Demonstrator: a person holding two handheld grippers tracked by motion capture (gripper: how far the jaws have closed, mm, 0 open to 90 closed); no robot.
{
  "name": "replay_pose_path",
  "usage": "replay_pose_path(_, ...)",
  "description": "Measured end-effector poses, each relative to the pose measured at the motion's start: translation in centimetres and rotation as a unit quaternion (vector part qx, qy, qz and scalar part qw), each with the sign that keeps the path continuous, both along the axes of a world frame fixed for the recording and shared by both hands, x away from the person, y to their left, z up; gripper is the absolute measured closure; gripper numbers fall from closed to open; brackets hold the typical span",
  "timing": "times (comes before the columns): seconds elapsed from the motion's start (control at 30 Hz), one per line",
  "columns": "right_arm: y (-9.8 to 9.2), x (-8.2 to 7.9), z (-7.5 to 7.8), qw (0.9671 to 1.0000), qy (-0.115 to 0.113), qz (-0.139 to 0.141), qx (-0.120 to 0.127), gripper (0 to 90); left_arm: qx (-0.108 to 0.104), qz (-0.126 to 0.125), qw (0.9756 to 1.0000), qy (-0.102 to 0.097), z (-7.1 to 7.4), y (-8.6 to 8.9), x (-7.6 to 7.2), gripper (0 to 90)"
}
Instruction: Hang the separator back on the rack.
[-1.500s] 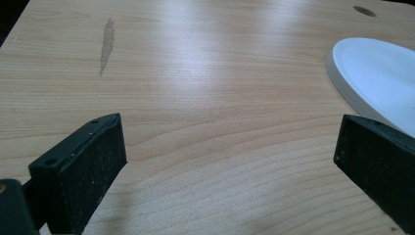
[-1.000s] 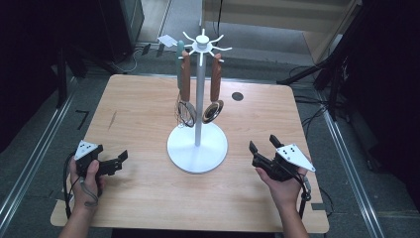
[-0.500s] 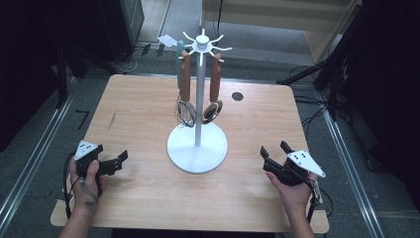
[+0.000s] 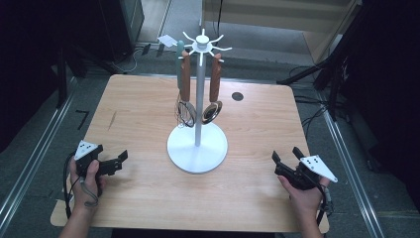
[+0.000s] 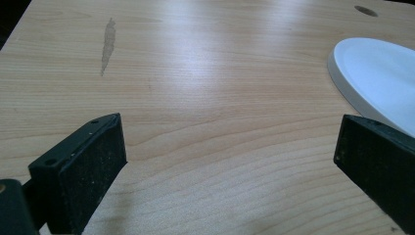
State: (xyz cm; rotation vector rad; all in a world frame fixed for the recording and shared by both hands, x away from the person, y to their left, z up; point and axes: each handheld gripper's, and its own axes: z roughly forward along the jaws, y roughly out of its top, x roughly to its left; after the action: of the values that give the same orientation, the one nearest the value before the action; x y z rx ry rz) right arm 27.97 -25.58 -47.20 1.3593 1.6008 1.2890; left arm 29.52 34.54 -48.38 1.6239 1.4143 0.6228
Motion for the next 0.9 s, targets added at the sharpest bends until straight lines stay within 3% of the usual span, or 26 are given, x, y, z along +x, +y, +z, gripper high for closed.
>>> replay_pose_path(0.57,-2.9,-0.9,-1.6,0.9992,0.018,-0.033,-0.011,21.7,0.004,-0.001,1.0,0.0,0.0,0.0,0.0,0.0)
replay_pose_path(0.9,-3.4,-1.0,-2.3,0.9986,0.028,-0.042,-0.017,22.0,0.004,0.0,1.0,0.001,0.0,-0.1,0.0,0.0)
